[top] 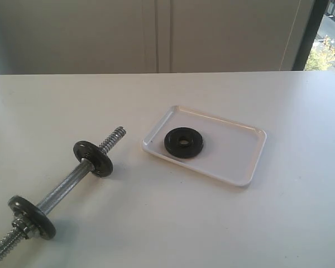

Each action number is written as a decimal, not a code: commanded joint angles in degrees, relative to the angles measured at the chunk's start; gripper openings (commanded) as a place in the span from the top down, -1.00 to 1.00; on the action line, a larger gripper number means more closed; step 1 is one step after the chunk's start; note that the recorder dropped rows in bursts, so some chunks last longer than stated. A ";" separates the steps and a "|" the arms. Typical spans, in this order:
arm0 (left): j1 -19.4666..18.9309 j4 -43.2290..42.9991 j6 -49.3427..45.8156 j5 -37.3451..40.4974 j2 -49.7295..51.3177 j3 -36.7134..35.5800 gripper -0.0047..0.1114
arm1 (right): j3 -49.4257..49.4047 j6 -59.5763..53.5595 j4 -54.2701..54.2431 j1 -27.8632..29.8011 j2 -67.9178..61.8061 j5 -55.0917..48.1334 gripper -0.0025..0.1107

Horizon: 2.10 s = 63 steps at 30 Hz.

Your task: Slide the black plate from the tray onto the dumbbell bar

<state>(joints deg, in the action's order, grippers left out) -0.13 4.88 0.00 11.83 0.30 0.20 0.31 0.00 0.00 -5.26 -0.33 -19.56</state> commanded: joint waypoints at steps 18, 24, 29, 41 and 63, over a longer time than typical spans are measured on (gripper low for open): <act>0.28 0.59 0.00 0.19 -0.30 -0.20 0.92 | -0.31 0.00 0.00 0.17 0.33 1.88 0.95; 0.28 0.59 0.00 -7.72 -0.30 -0.20 0.92 | -0.31 0.00 0.00 0.17 0.33 1.88 0.95; 0.28 0.59 0.00 -22.44 -0.30 -0.20 0.92 | -0.31 0.00 0.00 0.17 0.33 1.88 0.95; 0.28 0.59 0.00 -34.27 -0.30 -0.20 0.92 | -0.31 0.00 0.00 0.17 0.33 1.88 0.95; 0.28 0.59 0.00 -34.27 -0.30 -0.20 0.92 | -0.31 0.00 0.00 0.17 0.33 1.88 0.95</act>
<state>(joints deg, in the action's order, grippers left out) -0.13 4.88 0.00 -21.56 0.22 0.20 0.31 0.00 0.00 -5.26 -0.33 -18.37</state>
